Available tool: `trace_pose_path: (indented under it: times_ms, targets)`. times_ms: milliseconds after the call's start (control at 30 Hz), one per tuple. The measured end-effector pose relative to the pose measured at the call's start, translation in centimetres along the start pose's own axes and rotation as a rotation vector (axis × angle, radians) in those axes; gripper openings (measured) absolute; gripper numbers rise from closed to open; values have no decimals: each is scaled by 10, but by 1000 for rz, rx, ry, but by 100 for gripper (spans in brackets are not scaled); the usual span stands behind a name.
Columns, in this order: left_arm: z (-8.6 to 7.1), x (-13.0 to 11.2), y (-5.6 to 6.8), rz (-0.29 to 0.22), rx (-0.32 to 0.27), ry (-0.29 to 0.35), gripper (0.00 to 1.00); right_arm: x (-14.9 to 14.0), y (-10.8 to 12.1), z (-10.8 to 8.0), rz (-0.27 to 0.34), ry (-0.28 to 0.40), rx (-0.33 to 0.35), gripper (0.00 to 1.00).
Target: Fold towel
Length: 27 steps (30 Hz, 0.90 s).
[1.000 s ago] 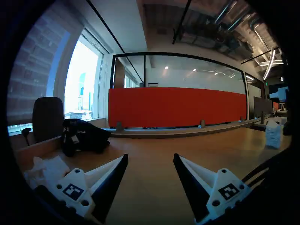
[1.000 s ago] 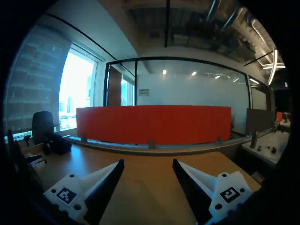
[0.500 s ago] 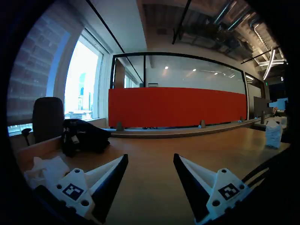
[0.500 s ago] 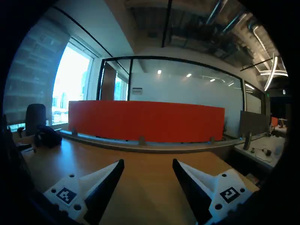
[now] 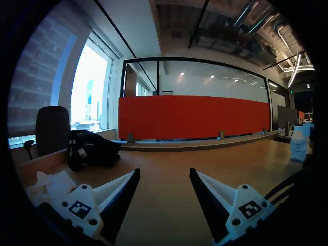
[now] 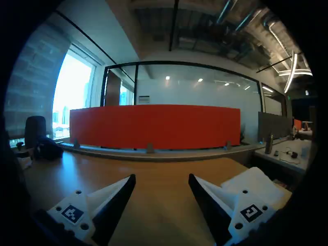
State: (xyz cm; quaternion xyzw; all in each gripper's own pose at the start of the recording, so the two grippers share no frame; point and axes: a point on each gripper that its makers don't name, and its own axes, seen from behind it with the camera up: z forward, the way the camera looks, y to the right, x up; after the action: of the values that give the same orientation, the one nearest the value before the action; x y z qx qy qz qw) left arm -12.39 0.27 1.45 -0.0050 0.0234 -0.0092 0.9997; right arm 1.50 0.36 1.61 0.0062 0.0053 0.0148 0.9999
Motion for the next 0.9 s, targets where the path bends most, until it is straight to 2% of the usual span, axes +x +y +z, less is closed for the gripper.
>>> trace_pose_path:
  times_ms: [200,400,900]
  targets:
    - [0,0,0,0,0,0,89,-20,10,0,54,-1,-10,100]
    - [0,1,0,0,0,1,89,-22,20,-3,89,16,-17,99]
    - [0,2,1,0,0,1,89,-34,15,-5,77,20,3,99]
